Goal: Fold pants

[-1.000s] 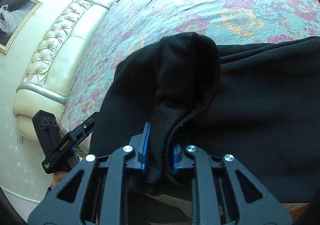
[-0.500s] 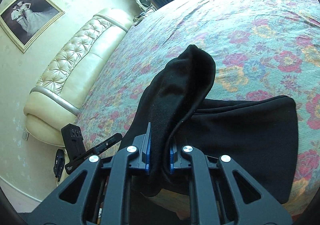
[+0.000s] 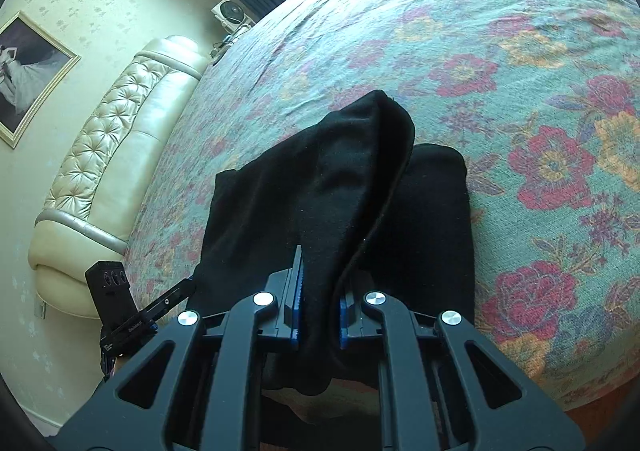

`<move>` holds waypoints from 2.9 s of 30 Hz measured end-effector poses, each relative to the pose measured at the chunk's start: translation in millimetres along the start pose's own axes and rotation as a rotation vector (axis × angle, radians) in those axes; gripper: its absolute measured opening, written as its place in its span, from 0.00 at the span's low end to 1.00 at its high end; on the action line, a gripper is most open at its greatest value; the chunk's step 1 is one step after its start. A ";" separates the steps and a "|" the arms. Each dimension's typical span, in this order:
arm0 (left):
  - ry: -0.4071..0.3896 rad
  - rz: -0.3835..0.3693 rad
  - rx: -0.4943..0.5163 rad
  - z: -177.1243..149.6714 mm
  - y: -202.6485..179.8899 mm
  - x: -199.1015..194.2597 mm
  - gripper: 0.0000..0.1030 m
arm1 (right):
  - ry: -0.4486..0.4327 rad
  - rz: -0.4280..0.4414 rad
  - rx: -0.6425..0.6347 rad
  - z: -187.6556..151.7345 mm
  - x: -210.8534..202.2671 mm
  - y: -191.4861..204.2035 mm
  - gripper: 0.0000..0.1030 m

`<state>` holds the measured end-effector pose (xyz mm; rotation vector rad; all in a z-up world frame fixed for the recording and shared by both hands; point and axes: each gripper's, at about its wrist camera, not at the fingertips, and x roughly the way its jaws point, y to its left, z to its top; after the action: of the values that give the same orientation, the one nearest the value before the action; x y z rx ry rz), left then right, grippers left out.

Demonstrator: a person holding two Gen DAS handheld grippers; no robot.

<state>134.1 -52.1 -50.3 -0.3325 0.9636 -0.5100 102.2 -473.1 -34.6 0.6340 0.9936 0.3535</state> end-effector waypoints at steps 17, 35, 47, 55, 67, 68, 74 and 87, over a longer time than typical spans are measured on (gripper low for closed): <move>0.036 -0.014 -0.008 -14.4 2.6 15.4 0.82 | 0.045 0.048 0.115 -9.4 17.2 -55.0 0.13; 0.035 -0.005 -0.015 -9.7 4.5 18.3 0.83 | 0.013 0.054 0.184 -8.6 -8.4 -83.5 0.27; 0.058 -0.001 -0.019 -5.2 2.6 18.4 0.83 | -0.054 0.058 0.358 -19.0 -42.0 -125.6 0.85; 0.083 -0.041 -0.079 -7.5 13.0 13.2 0.83 | 0.063 0.116 0.333 -24.6 -10.9 -112.4 0.88; 0.099 -0.087 -0.190 -13.3 23.1 7.0 0.83 | 0.097 0.180 0.297 -30.1 5.2 -95.4 0.90; 0.108 -0.097 -0.202 -14.5 22.9 7.0 0.83 | 0.111 0.193 0.290 -31.0 9.0 -92.1 0.90; 0.088 -0.091 -0.248 -24.1 24.2 3.0 0.83 | 0.135 0.178 0.242 -33.5 16.5 -77.0 0.90; 0.146 -0.325 -0.391 -29.0 40.8 -0.1 0.86 | 0.156 0.166 0.187 -39.4 11.4 -87.0 0.59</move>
<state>120.4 -19.3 -85.5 -0.8215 1.1586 -0.6463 73.5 -520.7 -113.1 0.8716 1.1346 0.4658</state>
